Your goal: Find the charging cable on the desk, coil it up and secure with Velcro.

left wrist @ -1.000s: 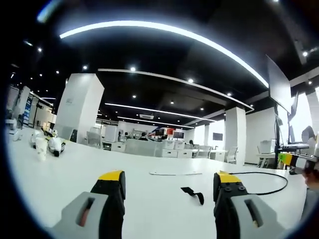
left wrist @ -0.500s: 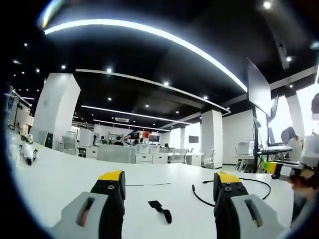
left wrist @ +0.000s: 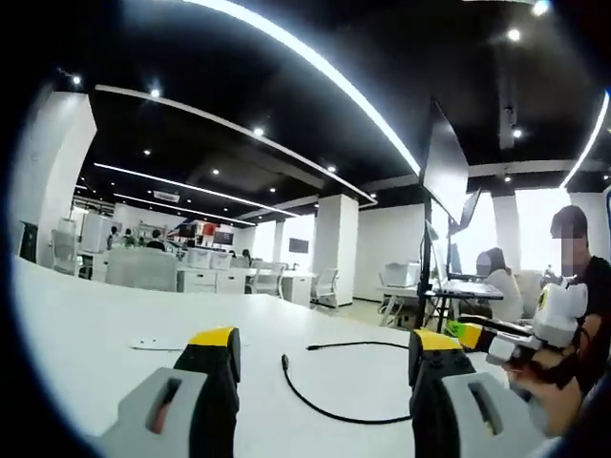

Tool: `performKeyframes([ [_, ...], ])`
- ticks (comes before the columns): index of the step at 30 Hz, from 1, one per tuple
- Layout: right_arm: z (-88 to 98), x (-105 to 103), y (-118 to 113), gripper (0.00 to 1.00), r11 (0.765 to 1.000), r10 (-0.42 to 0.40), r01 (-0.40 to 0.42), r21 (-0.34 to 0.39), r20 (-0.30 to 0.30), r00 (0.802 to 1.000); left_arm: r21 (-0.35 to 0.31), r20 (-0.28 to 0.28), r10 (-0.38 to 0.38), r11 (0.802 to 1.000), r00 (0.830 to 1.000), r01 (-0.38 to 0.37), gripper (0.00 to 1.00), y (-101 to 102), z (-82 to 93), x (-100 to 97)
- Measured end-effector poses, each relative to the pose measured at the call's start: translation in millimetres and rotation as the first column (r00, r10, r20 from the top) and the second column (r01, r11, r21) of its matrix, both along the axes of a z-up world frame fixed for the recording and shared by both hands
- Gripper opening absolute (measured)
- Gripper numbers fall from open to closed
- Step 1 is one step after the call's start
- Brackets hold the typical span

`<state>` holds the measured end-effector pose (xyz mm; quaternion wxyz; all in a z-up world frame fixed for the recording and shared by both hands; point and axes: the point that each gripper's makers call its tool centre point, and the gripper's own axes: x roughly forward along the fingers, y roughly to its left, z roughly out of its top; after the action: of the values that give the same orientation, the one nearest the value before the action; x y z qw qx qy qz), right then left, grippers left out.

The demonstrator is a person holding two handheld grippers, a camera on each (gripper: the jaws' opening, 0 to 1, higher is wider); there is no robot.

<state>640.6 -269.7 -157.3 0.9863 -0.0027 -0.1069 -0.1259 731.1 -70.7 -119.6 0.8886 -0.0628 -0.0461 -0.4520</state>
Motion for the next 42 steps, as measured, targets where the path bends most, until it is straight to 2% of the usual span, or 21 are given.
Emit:
performKeyframes([
  [4, 4.7, 1.1, -4.3, 0.35, 1.0, -0.002, 0.002, -0.013, -0.002, 1.0, -0.006, -0.03, -0.042, 0.999, 0.999, 0.042, 0.71, -14.5, 5.7, 5.2],
  [6, 5.1, 6.0, -4.1, 0.36, 0.999, 0.037, -0.037, 0.004, -0.01, 0.999, -0.004, -0.057, -0.055, 0.998, 0.997, 0.055, 0.71, -19.8, 4.5, 8.9],
  [9, 5.5, 11.5, -7.0, 0.36, 0.999, 0.052, -0.052, -0.002, -0.032, 0.998, -0.012, -0.081, -0.072, 0.997, 0.994, 0.071, 0.71, -27.5, 4.2, 16.4],
  [11, 8.1, 17.0, -10.2, 0.36, 0.998, 0.064, -0.065, -0.013, -0.05, 0.997, -0.007, -0.087, -0.072, 0.997, 0.994, 0.071, 0.7, -31.9, 3.6, 21.7],
  [13, 11.2, 22.2, -11.6, 0.36, 0.996, 0.084, -0.086, -0.032, -0.071, 0.994, 0.029, -0.078, -0.053, 0.998, 0.996, 0.056, 0.71, -36.5, -0.1, 30.0],
  [17, 12.3, 27.1, -11.6, 0.36, 0.993, 0.109, -0.113, -0.045, -0.092, 0.99, 0.038, -0.085, -0.051, 0.998, 0.995, 0.055, 0.71, -41.0, -2.0, 35.6],
  [20, 19.7, 44.7, -20.4, 0.36, 0.986, 0.15, -0.158, -0.056, -0.125, 0.981, 0.017, -0.129, -0.071, 0.997, 0.989, 0.074, 0.71, -56.4, -4.4, 52.6],
  [22, 20.9, 52.4, -22.3, 0.36, 0.981, 0.176, -0.186, -0.054, -0.144, 0.974, 0.018, -0.13, -0.048, 0.999, 0.99, 0.051, 0.71, -64.0, -6.0, 65.1],
  [23, 24.2, 61.7, -27.2, 0.36, 0.979, 0.19, -0.199, -0.051, -0.148, 0.971, -0.001, -0.143, -0.056, 0.998, 0.988, 0.057, 0.72, -70.7, -5.0, 72.0],
  [25, 26.4, 74.9, -36.0, 0.36, 0.978, 0.194, -0.205, -0.05, -0.169, 0.966, -0.084, -0.206, -0.121, 0.991, 0.971, 0.106, 0.74, -82.7, -1.0, 76.9],
  [28, 29.3, 96.4, -51.9, 0.36, 0.978, 0.19, -0.203, -0.053, -0.185, 0.964, -0.108, -0.237, -0.129, 0.988, 0.963, 0.106, 0.75, -94.0, -2.8, 96.4],
  [31, 26.4, 120.0, -62.6, 0.36, 0.976, 0.193, -0.209, -0.056, -0.216, 0.957, -0.062, -0.229, -0.08, 0.996, 0.97, 0.067, 0.75, -100.8, -13.8, 117.9],
  [34, 26.0, 124.6, -64.0, 0.35, 0.975, 0.194, -0.213, -0.064, -0.219, 0.956, -0.042, -0.224, -0.068, 0.997, 0.972, 0.06, 0.75, -103.1, -19.3, 124.7],
  [35, 22.8, 143.3, -68.1, 0.35, 0.97, 0.21, -0.231, -0.069, -0.229, 0.951, -0.001, -0.235, -0.068, 0.998, 0.97, 0.07, 0.75, -111.6, -35.5, 138.1],
  [39, 16.6, 171.9, -70.3, 0.35, 0.956, 0.235, -0.271, -0.112, -0.262, 0.936, 0.087, -0.213, -0.016, 0.996, 0.977, 0.036, 0.75, -112.4, -58.0, 167.8],
  [42, 10.3, 189.8, -70.8, 0.35, 0.951, 0.268, -0.3, -0.078, -0.282, 0.921, 0.089, -0.221, -0.025, 0.995, 0.975, 0.045, 0.74, -114.8, -70.6, 183.6],
])
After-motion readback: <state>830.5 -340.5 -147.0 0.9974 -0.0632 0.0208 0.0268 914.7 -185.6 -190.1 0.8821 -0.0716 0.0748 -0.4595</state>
